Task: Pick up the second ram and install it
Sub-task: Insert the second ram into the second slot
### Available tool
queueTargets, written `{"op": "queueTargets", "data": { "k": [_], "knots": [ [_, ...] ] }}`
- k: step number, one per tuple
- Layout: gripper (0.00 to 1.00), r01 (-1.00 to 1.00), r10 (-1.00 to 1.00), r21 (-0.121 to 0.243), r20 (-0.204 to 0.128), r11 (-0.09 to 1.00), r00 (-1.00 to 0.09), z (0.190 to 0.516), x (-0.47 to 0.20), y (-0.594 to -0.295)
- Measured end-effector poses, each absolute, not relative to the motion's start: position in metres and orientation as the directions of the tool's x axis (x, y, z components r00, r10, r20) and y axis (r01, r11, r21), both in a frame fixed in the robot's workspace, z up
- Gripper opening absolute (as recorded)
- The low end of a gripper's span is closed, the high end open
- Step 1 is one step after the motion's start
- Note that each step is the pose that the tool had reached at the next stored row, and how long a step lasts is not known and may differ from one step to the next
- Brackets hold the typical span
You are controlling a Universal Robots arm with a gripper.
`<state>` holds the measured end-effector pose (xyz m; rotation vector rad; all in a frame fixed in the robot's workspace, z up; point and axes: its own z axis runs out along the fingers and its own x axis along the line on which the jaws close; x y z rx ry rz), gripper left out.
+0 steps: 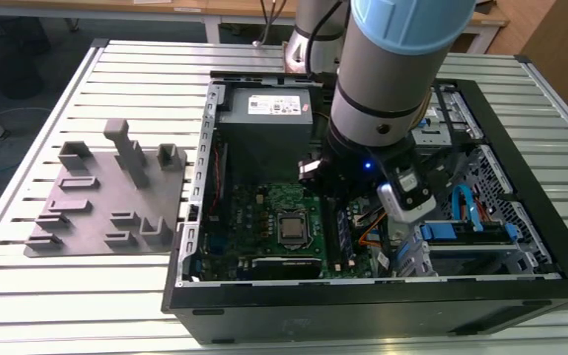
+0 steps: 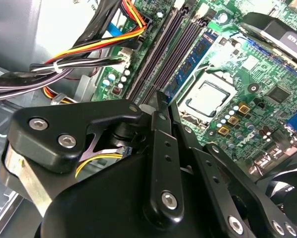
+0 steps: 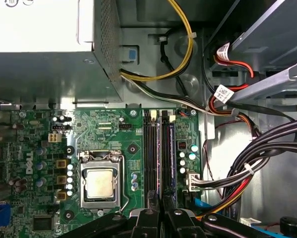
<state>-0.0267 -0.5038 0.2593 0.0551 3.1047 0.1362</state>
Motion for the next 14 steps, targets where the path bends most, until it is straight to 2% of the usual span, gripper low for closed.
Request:
{"op": "queueTargets", "data": {
  "k": [14],
  "knots": [
    [0.11,0.034,0.037,0.088,-0.032,0.996,-0.999,0.2526,-0.0267,-0.5038]
  ]
}}
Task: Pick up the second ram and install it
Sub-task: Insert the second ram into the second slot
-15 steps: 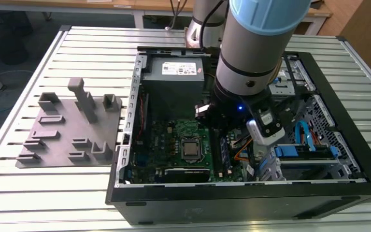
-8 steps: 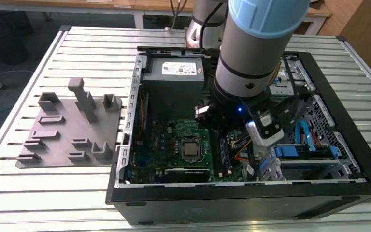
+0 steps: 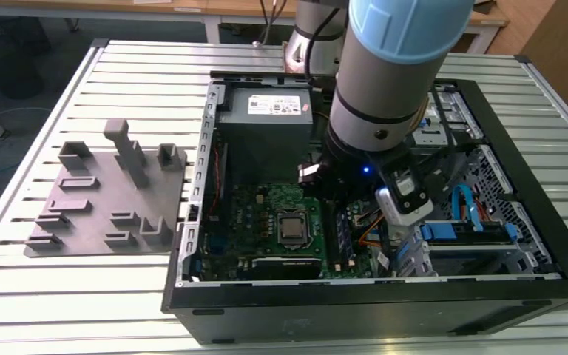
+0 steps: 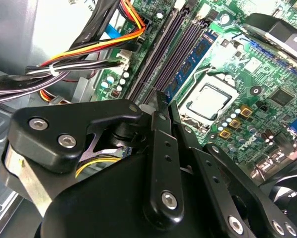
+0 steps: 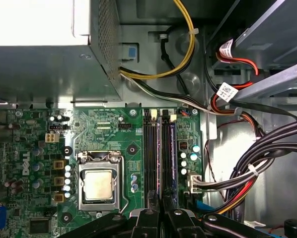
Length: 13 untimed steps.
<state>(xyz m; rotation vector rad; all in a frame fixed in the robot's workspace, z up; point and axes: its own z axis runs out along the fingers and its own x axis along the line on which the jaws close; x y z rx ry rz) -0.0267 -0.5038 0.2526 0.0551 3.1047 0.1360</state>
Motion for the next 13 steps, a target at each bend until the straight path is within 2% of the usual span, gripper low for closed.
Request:
{"op": "queueTargets", "data": {
  "k": [13],
  "knots": [
    [0.11,0.034,0.037,0.088,-0.032,0.996,-0.999,0.2478,-0.0268,-0.5038]
  ]
}}
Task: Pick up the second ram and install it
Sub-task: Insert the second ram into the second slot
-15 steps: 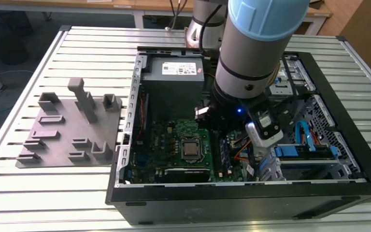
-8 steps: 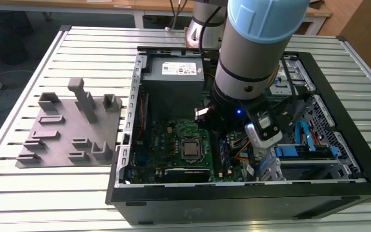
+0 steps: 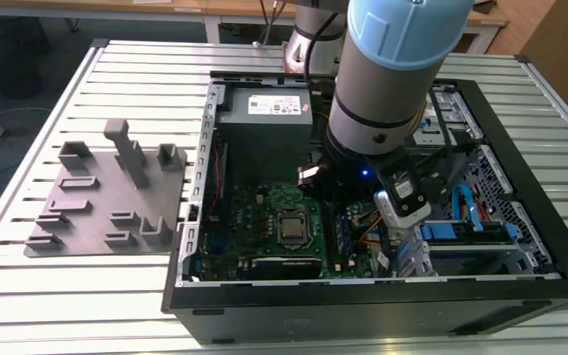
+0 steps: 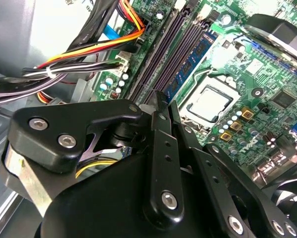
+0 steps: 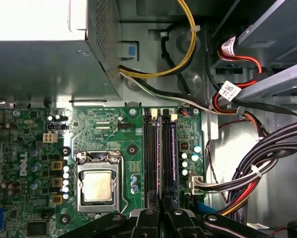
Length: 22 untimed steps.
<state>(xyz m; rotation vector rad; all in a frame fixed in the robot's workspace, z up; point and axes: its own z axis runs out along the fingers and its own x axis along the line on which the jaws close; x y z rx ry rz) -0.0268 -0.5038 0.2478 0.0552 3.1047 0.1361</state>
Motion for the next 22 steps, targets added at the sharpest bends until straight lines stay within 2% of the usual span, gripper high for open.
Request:
{"op": "queueTargets", "data": {
  "k": [22],
  "knots": [
    [0.11,0.079,0.082,0.082,-0.032,0.993,-0.996,0.229,-0.031,-0.504]
  ]
}}
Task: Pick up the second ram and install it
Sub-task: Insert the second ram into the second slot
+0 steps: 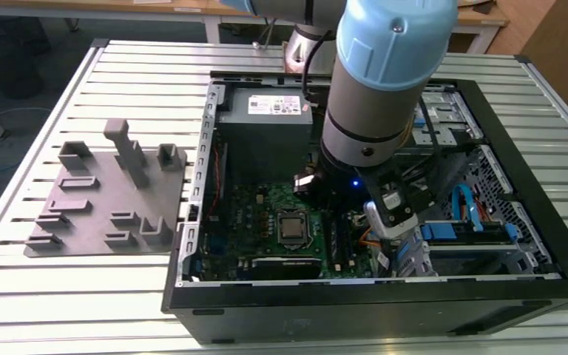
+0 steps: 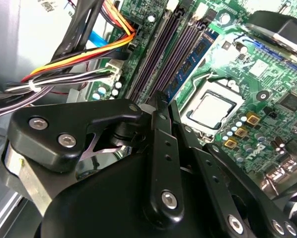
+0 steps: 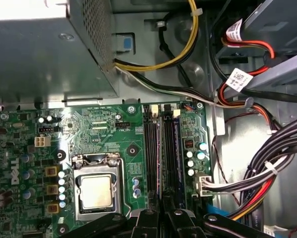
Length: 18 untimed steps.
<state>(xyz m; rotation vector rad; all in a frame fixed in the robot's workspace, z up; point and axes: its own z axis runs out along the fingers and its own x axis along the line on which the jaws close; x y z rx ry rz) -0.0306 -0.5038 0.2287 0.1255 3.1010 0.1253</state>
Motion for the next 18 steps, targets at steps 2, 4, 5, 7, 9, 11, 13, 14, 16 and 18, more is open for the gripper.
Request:
{"op": "queueTargets", "data": {
  "k": [2,4,5,7,9,11,13,14,16,18],
  "knots": [
    [0.11,0.079,0.082,0.082,-0.032,0.993,-0.996,0.226,-0.031,-0.504],
    [0.11,0.079,0.082,0.082,-0.032,0.993,-0.996,0.223,-0.031,-0.504],
    [0.11,0.079,0.082,0.082,-0.032,0.993,-0.996,0.222,-0.031,-0.504],
    [0.11,0.078,0.081,0.082,-0.032,0.994,-0.996,0.221,-0.031,-0.504],
    [0.11,0.075,0.078,0.081,-0.032,0.994,-0.996,0.220,-0.031,-0.504],
    [0.11,0.072,0.075,0.080,-0.032,0.994,-0.997,0.219,-0.031,-0.504],
    [0.11,0.071,0.074,0.080,-0.032,0.994,-0.997,0.218,-0.031,-0.504],
    [0.11,0.070,0.073,0.080,-0.032,0.994,-0.997,0.218,-0.031,-0.504],
    [0.11,0.070,0.073,0.080,-0.032,0.994,-0.997,0.217,-0.031,-0.504],
    [0.11,0.070,0.073,0.079,-0.032,0.994,-0.997,0.216,-0.031,-0.504]
  ]
}}
